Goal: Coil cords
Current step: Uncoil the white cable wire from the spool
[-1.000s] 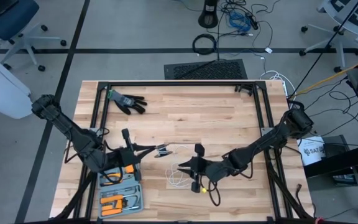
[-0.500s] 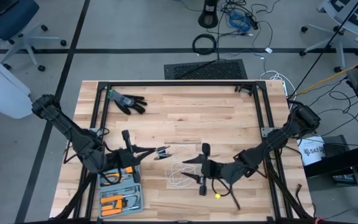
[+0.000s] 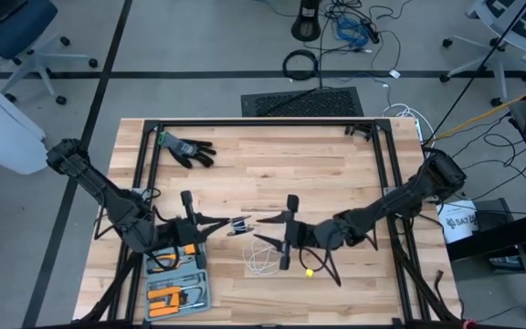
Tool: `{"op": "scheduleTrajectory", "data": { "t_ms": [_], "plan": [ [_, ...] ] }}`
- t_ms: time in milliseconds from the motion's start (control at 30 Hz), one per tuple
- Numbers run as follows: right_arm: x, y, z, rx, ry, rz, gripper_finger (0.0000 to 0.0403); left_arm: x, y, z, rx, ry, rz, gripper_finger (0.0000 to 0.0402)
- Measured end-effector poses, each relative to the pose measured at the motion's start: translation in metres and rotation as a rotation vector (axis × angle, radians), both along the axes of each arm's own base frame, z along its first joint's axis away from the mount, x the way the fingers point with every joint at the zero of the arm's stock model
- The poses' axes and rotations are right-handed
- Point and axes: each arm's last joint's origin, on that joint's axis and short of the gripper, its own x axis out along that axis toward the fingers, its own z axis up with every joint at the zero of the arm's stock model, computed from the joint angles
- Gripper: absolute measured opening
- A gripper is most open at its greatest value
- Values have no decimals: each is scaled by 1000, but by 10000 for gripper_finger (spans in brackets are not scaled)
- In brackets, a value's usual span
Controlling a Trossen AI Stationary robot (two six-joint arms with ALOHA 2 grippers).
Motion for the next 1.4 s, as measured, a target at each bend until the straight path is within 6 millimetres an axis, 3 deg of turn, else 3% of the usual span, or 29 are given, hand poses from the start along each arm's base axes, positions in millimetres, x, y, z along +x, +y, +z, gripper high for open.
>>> {"op": "scheduleTrajectory", "data": {
  "t_ms": [167, 367, 600, 1000, 1300, 1400],
  "plan": [
    [7, -6, -6, 31, 9, 35, 102, 0, 0, 0, 18, 5, -1, 0],
    [11, -4, -14, 43, 28, 52, 12, 0, 0, 0, 19, 7, -1, 0],
    [8, 3, -13, 62, 17, 67, 2, -2, -2, -3, -8, 19, -10, 0],
    [3, 13, -17, 124, 50, 86, 9, -8, -11, -8, -68, 50, -89, 0],
    [-3, 23, -20, 121, 77, 98, 111, -9, -14, -11, -107, 55, -94, 0],
    [-3, 23, -19, 117, 69, 68, 124, -9, -14, -11, -113, 55, -94, 0]
  ]
}}
